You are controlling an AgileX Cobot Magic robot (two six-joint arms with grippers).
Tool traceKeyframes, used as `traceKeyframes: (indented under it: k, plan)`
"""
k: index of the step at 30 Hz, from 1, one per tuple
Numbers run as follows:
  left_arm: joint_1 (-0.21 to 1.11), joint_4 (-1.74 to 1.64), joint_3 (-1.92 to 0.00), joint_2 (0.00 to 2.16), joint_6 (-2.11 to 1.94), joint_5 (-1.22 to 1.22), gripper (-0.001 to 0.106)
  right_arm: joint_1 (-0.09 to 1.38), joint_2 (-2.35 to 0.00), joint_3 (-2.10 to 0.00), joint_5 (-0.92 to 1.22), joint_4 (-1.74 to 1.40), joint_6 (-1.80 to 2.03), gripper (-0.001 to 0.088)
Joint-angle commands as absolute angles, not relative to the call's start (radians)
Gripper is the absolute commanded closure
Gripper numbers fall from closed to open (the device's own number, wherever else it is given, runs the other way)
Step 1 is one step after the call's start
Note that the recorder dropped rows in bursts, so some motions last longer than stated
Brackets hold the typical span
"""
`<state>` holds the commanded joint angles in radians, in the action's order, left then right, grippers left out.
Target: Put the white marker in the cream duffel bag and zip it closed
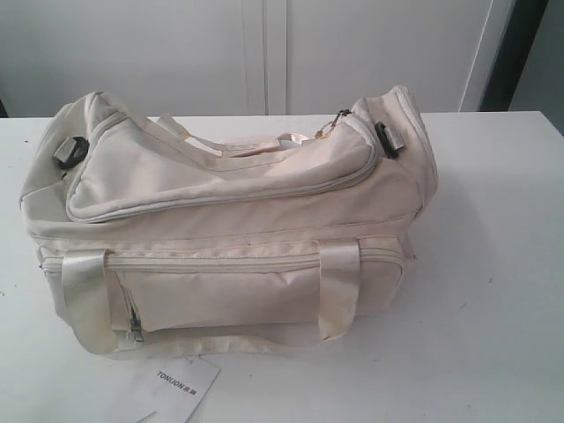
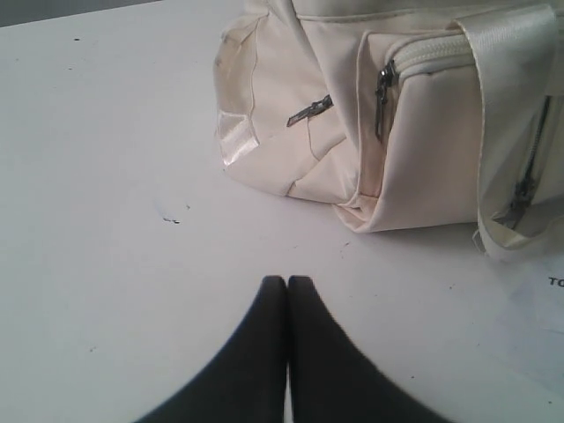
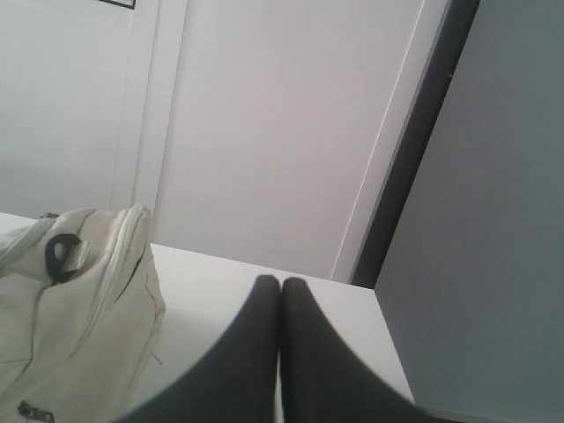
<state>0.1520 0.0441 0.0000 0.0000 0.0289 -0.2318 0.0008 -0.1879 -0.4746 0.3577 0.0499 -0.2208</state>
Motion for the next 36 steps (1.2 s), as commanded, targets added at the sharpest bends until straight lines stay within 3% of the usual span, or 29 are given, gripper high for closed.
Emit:
traceKeyframes:
  k: [36]
  plan:
    - [0.152, 0.044, 0.000, 0.000, 0.029, -0.232, 0.105, 0.001, -0.188, -0.497, 0.354, 0.048, -0.038, 0.0868]
